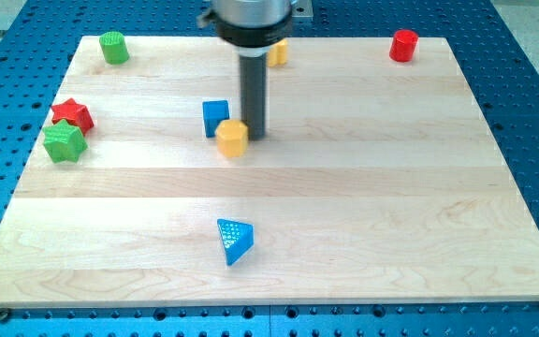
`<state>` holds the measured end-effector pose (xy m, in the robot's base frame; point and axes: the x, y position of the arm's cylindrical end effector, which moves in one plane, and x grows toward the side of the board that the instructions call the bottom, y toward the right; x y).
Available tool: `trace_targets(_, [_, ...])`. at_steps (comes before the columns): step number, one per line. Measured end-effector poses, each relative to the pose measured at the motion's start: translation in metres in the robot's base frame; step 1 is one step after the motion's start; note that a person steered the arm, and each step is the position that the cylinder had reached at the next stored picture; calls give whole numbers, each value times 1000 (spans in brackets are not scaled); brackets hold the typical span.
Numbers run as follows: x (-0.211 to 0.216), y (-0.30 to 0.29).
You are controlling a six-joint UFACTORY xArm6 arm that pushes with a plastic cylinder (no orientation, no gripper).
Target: Separate the green star from the red star
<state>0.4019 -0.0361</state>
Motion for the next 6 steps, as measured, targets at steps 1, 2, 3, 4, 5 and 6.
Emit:
trace_targets(1, [23,-67])
trace_targets(2, [35,-86])
trace_targets(3, [48,-47])
trace_targets(4, [55,21])
trace_targets(5, [101,-87])
trace_targets(6, [101,-116])
